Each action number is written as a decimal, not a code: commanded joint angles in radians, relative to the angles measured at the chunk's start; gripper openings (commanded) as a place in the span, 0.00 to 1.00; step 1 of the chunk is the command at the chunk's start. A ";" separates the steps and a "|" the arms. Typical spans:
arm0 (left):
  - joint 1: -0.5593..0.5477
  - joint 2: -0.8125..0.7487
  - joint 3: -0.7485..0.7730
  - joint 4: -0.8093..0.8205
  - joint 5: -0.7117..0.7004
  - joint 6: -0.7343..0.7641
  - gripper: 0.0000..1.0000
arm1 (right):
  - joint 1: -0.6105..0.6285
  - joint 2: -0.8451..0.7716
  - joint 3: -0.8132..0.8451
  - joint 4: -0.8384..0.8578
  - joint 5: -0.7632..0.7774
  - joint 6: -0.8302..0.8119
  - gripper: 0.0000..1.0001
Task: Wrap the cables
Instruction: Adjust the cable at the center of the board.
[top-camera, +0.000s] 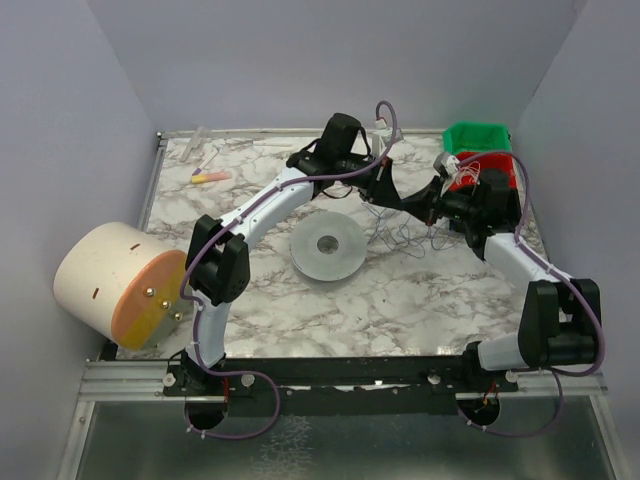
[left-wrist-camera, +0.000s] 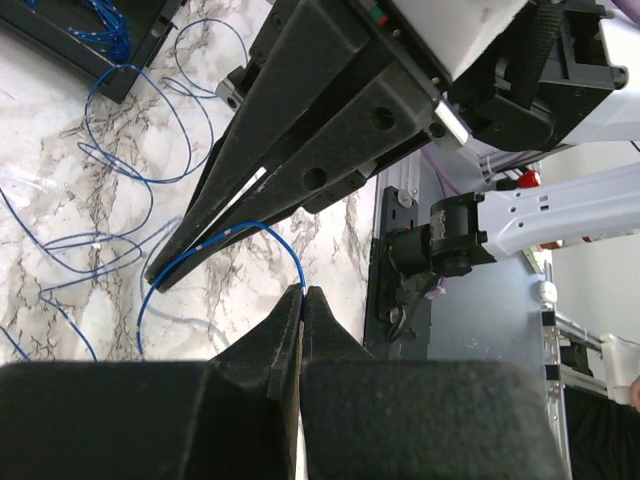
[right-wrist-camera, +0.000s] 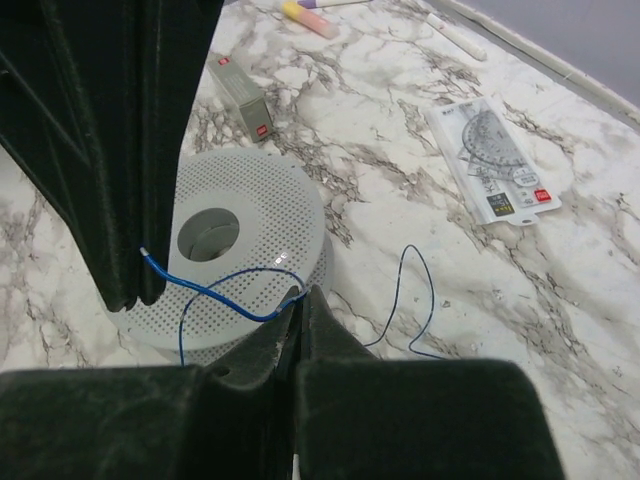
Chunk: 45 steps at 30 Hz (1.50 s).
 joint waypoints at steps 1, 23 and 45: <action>-0.002 -0.011 -0.015 0.050 0.055 -0.016 0.00 | -0.005 0.020 0.026 -0.004 -0.015 0.022 0.00; 0.034 -0.042 -0.052 0.052 -0.043 -0.002 0.04 | -0.005 -0.086 0.066 -0.281 -0.005 -0.395 0.22; -0.043 0.224 0.280 -0.275 -0.669 0.262 0.74 | -0.173 0.027 0.132 -0.332 -0.007 -0.290 0.35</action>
